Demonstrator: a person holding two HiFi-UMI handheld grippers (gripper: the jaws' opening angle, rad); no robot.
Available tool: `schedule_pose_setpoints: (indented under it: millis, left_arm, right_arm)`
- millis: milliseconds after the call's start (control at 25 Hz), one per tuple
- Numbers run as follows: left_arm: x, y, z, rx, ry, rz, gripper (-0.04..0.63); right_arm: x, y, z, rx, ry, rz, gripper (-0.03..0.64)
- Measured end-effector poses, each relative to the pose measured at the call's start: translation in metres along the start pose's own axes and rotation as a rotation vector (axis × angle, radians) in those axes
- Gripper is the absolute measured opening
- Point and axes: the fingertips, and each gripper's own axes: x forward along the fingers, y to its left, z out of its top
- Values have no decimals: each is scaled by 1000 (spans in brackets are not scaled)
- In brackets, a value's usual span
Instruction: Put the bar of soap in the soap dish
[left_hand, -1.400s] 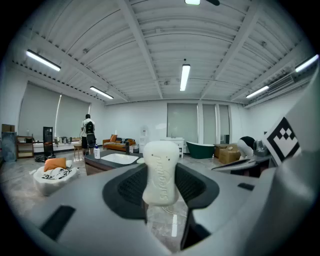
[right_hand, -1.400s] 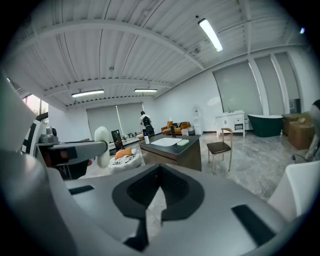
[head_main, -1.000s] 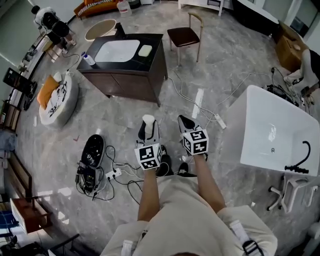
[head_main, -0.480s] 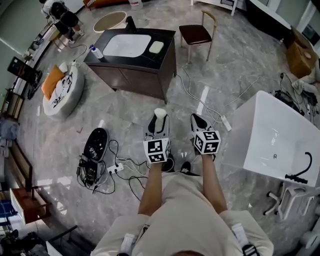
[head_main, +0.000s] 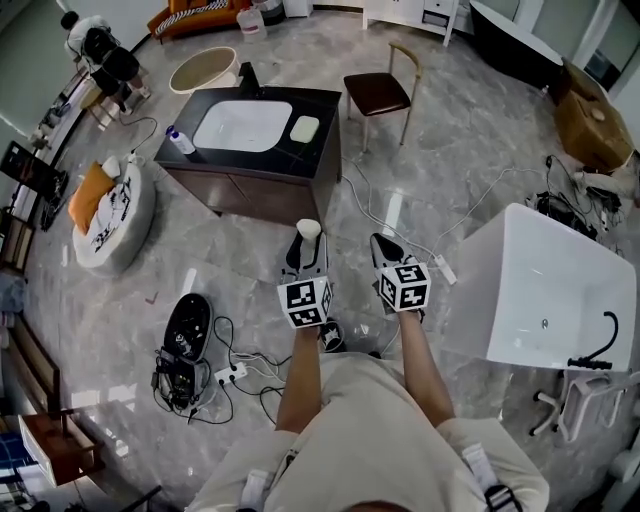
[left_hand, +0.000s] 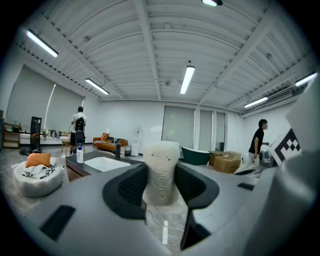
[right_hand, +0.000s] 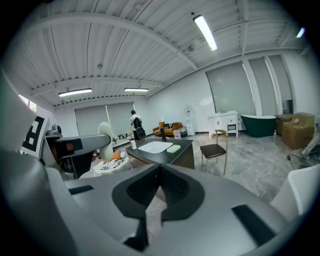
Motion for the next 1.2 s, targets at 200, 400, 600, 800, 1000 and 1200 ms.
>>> schedule_pose_setpoints:
  millis: [200, 400, 600, 800, 1000, 1200]
  left_arm:
    - [38, 26, 16, 3, -22, -26, 183]
    - [70, 47, 19, 13, -15, -62, 183]
    - [88, 66, 20, 17, -12, -90, 183]
    - [103, 77, 23, 22, -2, -102, 183]
    - [126, 89, 19, -1, 1, -90, 183]
    - [153, 108, 16, 23, 33, -87, 183]
  right_arm:
    - [41, 3, 17, 5, -7, -5, 4]
    - [75, 1, 26, 6, -5, -26, 4]
    - [97, 2, 29, 24, -5, -41, 5]
    - [113, -4, 30, 41, 12, -55, 4]
    - [133, -14, 30, 20, 31, -68, 4]
    - [169, -20, 39, 29, 44, -61, 5]
